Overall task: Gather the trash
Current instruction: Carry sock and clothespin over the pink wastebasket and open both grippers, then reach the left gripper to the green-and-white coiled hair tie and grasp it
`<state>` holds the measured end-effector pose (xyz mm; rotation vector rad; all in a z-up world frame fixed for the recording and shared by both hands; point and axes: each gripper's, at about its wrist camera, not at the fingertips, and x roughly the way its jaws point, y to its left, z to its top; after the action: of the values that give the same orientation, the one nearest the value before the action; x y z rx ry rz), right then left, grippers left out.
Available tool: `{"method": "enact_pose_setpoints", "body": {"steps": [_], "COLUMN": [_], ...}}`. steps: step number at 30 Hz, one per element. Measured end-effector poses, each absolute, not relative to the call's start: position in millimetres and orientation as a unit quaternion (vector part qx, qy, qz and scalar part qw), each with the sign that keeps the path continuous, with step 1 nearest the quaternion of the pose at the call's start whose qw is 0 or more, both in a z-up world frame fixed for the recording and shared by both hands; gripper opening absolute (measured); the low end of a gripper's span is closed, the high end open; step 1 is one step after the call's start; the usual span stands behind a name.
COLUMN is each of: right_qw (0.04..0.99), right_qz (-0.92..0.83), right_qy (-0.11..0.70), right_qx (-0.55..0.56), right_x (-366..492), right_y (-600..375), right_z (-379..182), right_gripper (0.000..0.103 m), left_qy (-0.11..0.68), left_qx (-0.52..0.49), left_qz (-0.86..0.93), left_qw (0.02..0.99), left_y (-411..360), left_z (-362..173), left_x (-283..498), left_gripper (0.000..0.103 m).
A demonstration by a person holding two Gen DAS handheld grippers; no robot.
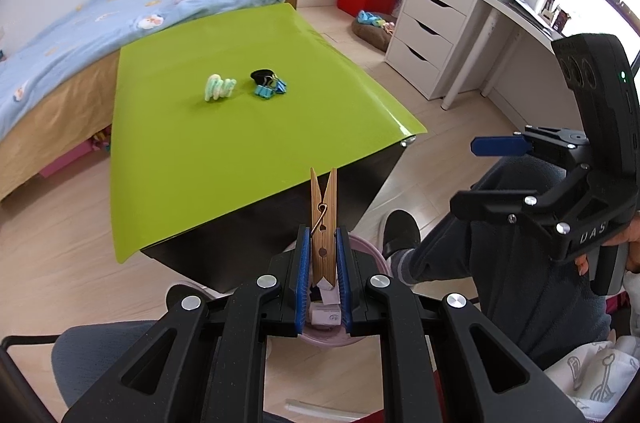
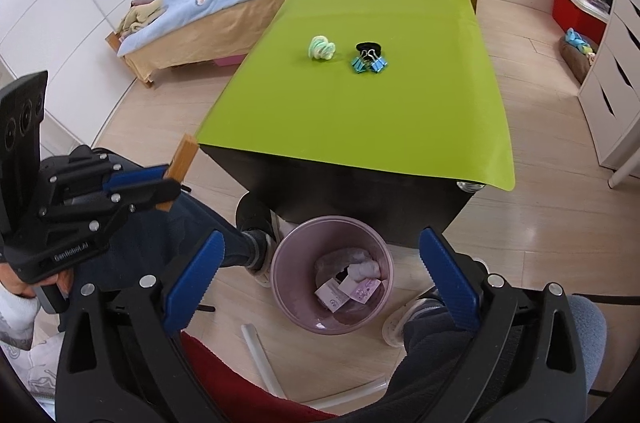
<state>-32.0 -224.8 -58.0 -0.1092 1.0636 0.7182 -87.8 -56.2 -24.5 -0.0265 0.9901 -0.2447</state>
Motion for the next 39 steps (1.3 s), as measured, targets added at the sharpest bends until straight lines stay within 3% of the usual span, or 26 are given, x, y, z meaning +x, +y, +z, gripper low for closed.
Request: {"method": "enact_pose_setpoints", "body": {"steps": [7,8,10,11,12,14,15,21,39], "right_qw": [0.806,0.808,0.809,0.81,0.811,0.811,0.811,0.809,0.809], "right_qz": [0.325,0.323,0.321,0.32,0.319,0.319,0.319,0.319,0.327], "right_qy": [0.492,0.491,0.49,0.489,0.489,0.489,0.489,0.493,0.486], "right_qx": [-0.042,-0.041,-0.038,-0.037,-0.036,-0.036,-0.036,-0.035,-0.044], "right_x": [-31,-31,-31,-31,-30,-30,-30,-31,-2], "right_y": [-234,-236,-238,-239,-240,-241,-242,-242,-221], "right_z": [-55,-54,-52,-52,-52,-52,-52,-53,-51], "right_gripper": [0.096,0.096,0.096,0.096,0.096,0.097,0.097,0.098,0.1], "left_qy": [0.476,0.476,0.476,0.473,0.468,0.466,0.465,0.473,0.473], "left_qx": [-0.007,-0.008,-0.011,-0.013,-0.016,-0.018,-0.021,-0.025,-0.055], "left_qz": [-0.132,-0.134,-0.142,-0.144,-0.145,-0.138,-0.135,-0.113,-0.086], "left_qw": [0.87,0.869,0.868,0.869,0.872,0.874,0.875,0.873,0.875], "left_y": [-67,-68,-69,-69,-69,-68,-68,-61,-32], "left_z": [-24,-24,-25,-25,-24,-24,-24,-27,-26], "left_x": [-86,-86,-84,-84,-84,-84,-84,-82,-64], "left_gripper": [0.013,0.017,0.036,0.056,0.068,0.084,0.087,0.095,0.095]}}
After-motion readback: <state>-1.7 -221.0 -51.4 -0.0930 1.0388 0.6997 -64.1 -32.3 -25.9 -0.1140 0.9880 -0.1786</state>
